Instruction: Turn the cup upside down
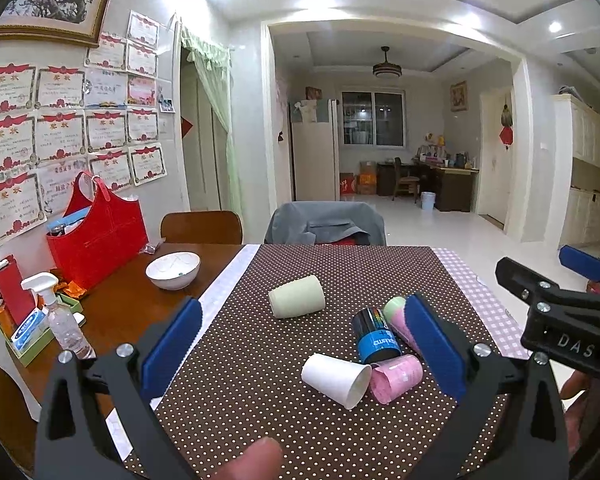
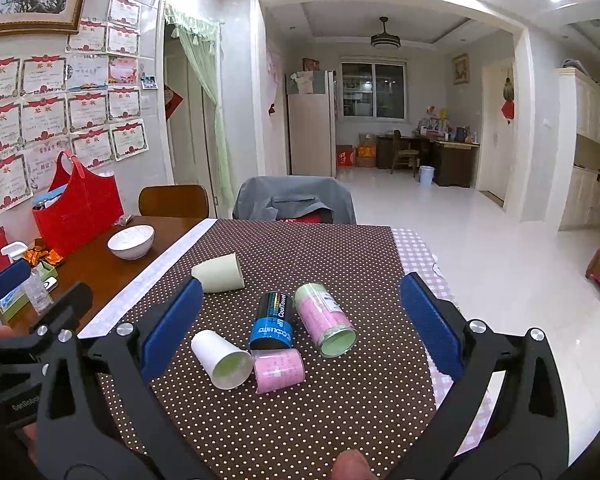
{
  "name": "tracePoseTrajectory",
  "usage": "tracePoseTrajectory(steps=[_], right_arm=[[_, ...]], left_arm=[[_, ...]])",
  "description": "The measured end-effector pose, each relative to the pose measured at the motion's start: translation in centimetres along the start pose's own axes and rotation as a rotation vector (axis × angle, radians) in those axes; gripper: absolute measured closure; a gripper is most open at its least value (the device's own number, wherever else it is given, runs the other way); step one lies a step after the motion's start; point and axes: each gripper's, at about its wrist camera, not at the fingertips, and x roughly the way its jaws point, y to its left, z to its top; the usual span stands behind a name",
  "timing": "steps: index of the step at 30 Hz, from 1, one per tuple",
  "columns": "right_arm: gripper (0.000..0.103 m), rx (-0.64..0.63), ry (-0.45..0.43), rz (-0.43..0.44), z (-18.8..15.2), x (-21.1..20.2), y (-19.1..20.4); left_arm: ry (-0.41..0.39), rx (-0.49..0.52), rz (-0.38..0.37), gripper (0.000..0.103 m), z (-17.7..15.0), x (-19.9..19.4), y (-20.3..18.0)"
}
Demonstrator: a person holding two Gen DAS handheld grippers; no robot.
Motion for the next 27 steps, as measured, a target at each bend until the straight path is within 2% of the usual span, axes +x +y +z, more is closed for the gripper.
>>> tracePoseTrajectory(steps=[17,21,27], right_arm=[[0.006,-0.016,0.087,-0.003,-0.7,3.6,-1.4],[0.006,-0.025,0.147,-0.022,-1.4,5.9,-2.7],[0.006,-0.02,0.316,-0.04,-3.4,11.8,-5.3]], left_arm=[[0.079,0.02,-0.014,0.004,-0.5,3.7,-0.8],[0.113,0.028,-0.019,0.004,-0.9,5.3,-1.0],[0.19,0.022,-0.033,0.004,-2.1,8.6,-1.0]])
